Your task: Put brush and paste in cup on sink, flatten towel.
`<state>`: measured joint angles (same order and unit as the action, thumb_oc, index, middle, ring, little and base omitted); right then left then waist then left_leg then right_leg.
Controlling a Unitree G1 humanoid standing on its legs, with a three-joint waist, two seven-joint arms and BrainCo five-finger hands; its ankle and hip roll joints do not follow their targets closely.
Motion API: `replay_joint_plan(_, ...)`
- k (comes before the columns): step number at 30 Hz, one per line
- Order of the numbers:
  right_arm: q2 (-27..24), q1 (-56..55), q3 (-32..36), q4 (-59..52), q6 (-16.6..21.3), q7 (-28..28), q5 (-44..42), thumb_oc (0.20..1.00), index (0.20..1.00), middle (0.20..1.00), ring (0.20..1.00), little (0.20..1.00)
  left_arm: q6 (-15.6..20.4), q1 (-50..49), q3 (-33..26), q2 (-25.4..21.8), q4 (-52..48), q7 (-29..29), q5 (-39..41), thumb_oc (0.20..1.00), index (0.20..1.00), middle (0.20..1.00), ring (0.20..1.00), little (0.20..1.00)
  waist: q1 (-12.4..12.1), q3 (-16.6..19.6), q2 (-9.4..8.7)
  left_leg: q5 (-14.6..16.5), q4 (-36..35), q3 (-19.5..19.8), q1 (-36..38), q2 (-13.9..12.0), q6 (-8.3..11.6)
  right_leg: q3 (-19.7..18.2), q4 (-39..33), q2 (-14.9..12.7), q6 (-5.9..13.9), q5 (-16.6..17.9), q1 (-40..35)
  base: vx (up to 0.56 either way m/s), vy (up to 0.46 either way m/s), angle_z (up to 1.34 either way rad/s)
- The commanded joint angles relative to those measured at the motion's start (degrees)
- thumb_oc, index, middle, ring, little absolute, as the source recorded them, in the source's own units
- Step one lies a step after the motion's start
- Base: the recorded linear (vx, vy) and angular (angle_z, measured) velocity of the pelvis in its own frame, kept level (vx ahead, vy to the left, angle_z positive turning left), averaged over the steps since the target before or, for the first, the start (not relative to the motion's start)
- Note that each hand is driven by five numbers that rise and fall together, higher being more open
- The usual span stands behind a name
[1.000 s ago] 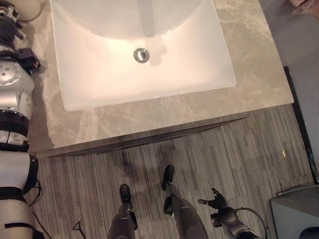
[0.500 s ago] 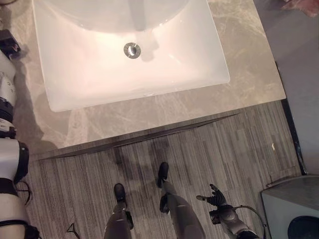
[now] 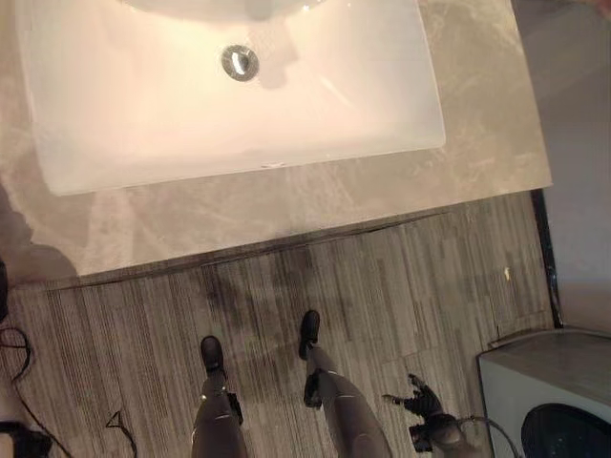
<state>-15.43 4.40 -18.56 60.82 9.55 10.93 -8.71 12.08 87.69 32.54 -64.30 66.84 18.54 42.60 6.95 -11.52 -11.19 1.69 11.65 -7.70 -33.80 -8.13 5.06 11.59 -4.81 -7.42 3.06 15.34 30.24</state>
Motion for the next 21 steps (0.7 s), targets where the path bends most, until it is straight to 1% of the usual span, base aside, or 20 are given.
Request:
replay_joint_plan(1,-3.6,-3.6,3.6,-0.34,0.4,-0.04,-1.31,1.0,1.0,1.0,1.0,1.0,2.25,7.69,2.56,0.44,3.27,-0.48,-1.63,0.2,0.2,0.2,0.2,0.2,1.51,-0.6,5.48,-6.66,-16.65,2.88,7.28,1.05,-0.69,0.68,-0.19,-5.86,11.94,3.43,-8.55,0.08,0.032,-0.4)
replay_joint_plan(2,-3.67,-3.92,3.8,-0.43,0.49,-0.04,-1.29,1.0,1.0,1.0,1.0,1.0,2.22,7.58,2.38,0.71,3.32,-0.38,-1.83,0.2,0.2,0.2,0.2,0.2,1.54,-0.64,5.66,-6.65,-16.65,2.75,7.22,1.11,-0.63,0.87,-0.19,-5.99,11.94,3.21,-8.49,-0.01,0.039,-0.58)
replay_joint_plan(3,-3.84,-4.29,4.03,-0.83,0.65,0.01,-1.35,1.0,1.0,1.0,1.0,1.0,2.21,7.14,1.86,1.43,3.61,-0.47,-1.76,0.2,0.2,0.2,0.2,0.2,1.82,-1.24,5.72,-8.16,-16.65,1.95,6.5,1.71,-1.05,1.44,-0.19,-6.61,11.94,4.21,-7.87,-0.01,0.028,-0.49)
replay_joint_plan(4,-3.85,-4.32,4.02,-0.81,0.63,0.01,-1.34,1.0,1.0,1.0,1.0,1.0,2.19,7.08,1.85,1.44,3.6,-0.46,-1.78,0.2,0.2,0.2,0.2,0.2,1.75,-0.86,5.95,-6.57,-16.65,2.64,7.03,1.41,-0.64,1.02,-0.19,-6.27,11.94,3.16,-8.36,-0.02,0.026,-0.18)
replay_joint_plan(6,-3.76,-4.57,3.99,-1.41,0.73,0.12,-1.23,1.0,1.0,1.0,1.0,1.0,2.53,6.32,0.7,2.19,3.4,0.15,-1.93,0.2,0.2,0.2,0.2,0.2,1.96,-1.0,6.16,-6.68,-16.65,2.52,6.8,1.58,-0.58,1.26,-0.19,-6.48,11.94,3.41,-8.35,-0.02,0.005,-0.03)
replay_joint_plan(7,-3.55,-4.67,3.92,-1.73,0.78,0.27,-1.09,1.0,1.0,1.0,1.0,1.0,2.97,5.77,-0.08,2.66,2.87,1.11,-2.59,0.2,0.2,0.2,0.2,0.2,2.07,-1.38,5.96,-8.31,-16.65,1.88,6.18,1.91,-0.91,1.85,-0.19,-6.82,11.94,4.48,-7.97,-0.1,-0.014,-0.03)
replay_joint_plan(9,-2.95,-4.93,3.68,-2.04,0.98,0.55,-0.9,1.0,1.0,1.0,1.0,1.0,3.89,2.09,-3.51,4.39,-0.19,4.68,-5.04,0.2,0.2,0.2,0.2,0.2,1.93,-1.38,5.86,-8.43,-16.65,2.01,6.44,1.91,-0.79,2.22,-0.19,-6.83,11.94,3.82,-8.61,-0.05,-0.028,0.05)
replay_joint_plan(11,-2.82,-5.44,3.47,-2.1,0.94,0.82,-0.3,1.0,1.0,1.0,1.0,1.0,4.09,-1.15,-6.2,5.49,-2.35,6.53,-6.65,0.2,0.2,0.2,0.2,0.2,1.63,-1.41,5.79,-8.27,-16.65,2.12,7.33,1.74,-0.7,2.81,-0.19,-6.98,11.94,2.96,-9.67,0.01,-0.031,0.05)
replay_joint_plan(13,-2.33,-5.23,3.23,-1.41,0.69,1.04,0.0,1.0,1.0,1.0,1.0,1.0,4.57,-4.64,-9.64,6.96,-5.36,9.71,-8.24,0.2,0.2,0.2,0.2,0.2,1.24,-1.28,5.59,-8.1,-16.65,2.32,8.74,1.63,-0.59,3.63,-0.19,-7.15,11.94,2.3,-11.24,0.02,-0.037,0.05)
replay_joint_plan(14,-2.47,-5.29,3.19,-1.41,0.7,1.04,0.01,1.0,1.0,1.0,1.0,1.0,4.51,-5.13,-10.06,6.99,-5.67,9.88,-8.39,0.2,0.2,0.2,0.2,0.2,1.29,-1.31,5.71,-8.08,-16.65,2.33,8.87,1.63,-0.58,3.65,-0.19,-7.15,11.94,2.28,-11.38,0.03,-0.058,0.05)
replay_joint_plan(15,-2.07,-4.88,2.89,-1.25,0.23,1.32,0.4,1.0,1.0,1.0,1.0,1.0,4.46,-8.62,-12.53,8.4,-9.48,12.01,-10.41,0.2,0.2,0.2,0.2,0.2,0.65,-0.89,5.45,-7.93,-16.65,2.52,10.42,1.4,-0.43,4.45,-0.19,-7.15,11.94,1.43,-13.3,0.03,-0.055,0.05)
replay_joint_plan(17,-1.84,-4.85,3.18,-1.27,0.13,1.55,0.56,1.0,1.0,1.0,1.0,1.0,4.25,-12.79,-14.56,8.77,-13.84,13.82,-13.87,0.2,0.2,0.2,0.2,0.2,0.1,-0.61,5.2,-7.66,-16.65,2.64,12.24,1.38,-0.36,5.3,-0.19,-7.23,11.94,0.83,-15.5,0.03,-0.047,0.08)
replay_joint_plan(18,-1.95,-4.91,3.13,-1.27,0.14,1.55,0.56,1.0,1.0,1.0,1.0,1.0,4.17,-13.19,-14.89,8.8,-14.11,13.94,-14.0,0.2,0.2,0.2,0.2,0.2,0.16,-0.68,5.28,-7.64,-16.65,2.64,12.39,1.39,-0.36,5.32,-0.19,-7.24,11.94,0.8,-15.66,0.05,-0.04,0.14)
replay_joint_plan(20,-1.65,-4.34,3.47,-1.2,-0.5,1.81,1.24,1.0,1.0,1.0,1.0,1.0,4.12,-19.89,-18.8,10.33,-19.78,15.94,-17.56,0.2,0.2,0.2,0.2,0.2,-1.08,0.53,4.84,-7.21,-16.65,2.87,15.47,1.52,-0.29,6.55,-0.19,-7.27,11.94,-0.1,-19.04,0.06,-0.038,0.22)
replay_joint_plan(21,-1.79,-4.4,3.41,-1.2,-0.5,1.81,1.24,1.0,1.0,1.0,1.0,1.0,4.02,-20.34,-19.17,10.38,-20.08,16.05,-17.69,0.2,0.2,0.2,0.2,0.2,-1.01,0.46,4.95,-7.18,-16.65,2.88,15.63,1.52,-0.28,6.56,-0.19,-7.27,11.94,-0.13,-19.21,0.04,-0.008,0.16)
